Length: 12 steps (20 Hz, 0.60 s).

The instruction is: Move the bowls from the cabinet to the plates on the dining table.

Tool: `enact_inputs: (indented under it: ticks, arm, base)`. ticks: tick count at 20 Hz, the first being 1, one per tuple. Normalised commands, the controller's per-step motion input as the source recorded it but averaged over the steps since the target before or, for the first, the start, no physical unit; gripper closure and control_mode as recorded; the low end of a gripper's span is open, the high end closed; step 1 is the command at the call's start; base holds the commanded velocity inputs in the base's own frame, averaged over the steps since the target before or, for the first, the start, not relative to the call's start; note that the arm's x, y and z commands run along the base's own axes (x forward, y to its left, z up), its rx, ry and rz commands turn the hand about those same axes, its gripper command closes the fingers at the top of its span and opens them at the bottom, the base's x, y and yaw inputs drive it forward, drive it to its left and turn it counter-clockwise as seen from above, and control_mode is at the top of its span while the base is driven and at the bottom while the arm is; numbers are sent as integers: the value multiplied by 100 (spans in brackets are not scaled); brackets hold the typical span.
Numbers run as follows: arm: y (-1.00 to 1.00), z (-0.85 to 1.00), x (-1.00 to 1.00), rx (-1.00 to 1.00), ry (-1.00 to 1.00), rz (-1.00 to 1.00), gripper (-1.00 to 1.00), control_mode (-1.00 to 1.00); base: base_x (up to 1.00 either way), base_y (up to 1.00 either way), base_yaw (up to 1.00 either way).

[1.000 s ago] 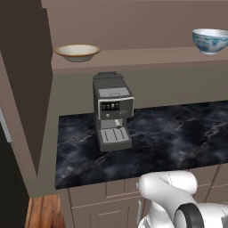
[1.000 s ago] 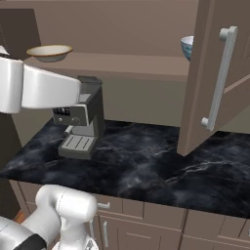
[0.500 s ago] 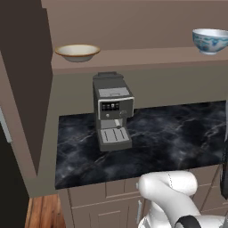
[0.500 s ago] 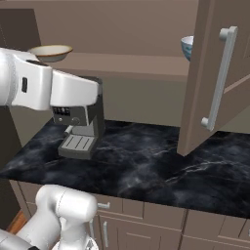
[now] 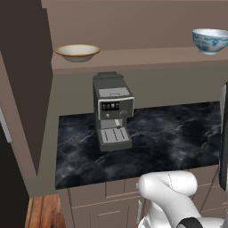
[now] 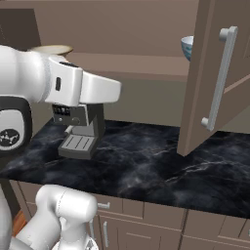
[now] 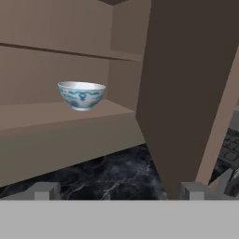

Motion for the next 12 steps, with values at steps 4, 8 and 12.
enact_inputs:
  ticks: [4,8,12]
  arm:
    - [-33,-3,18,0,2,-3,-100,-100]
    - [-29,-5,20,0,1,-4,-100,-100]
    - [-17,-9,32,0,1,-3,-100,-100]
  base:
    - [0,0,0]
    - [0,0,0]
    - [0,0,0]
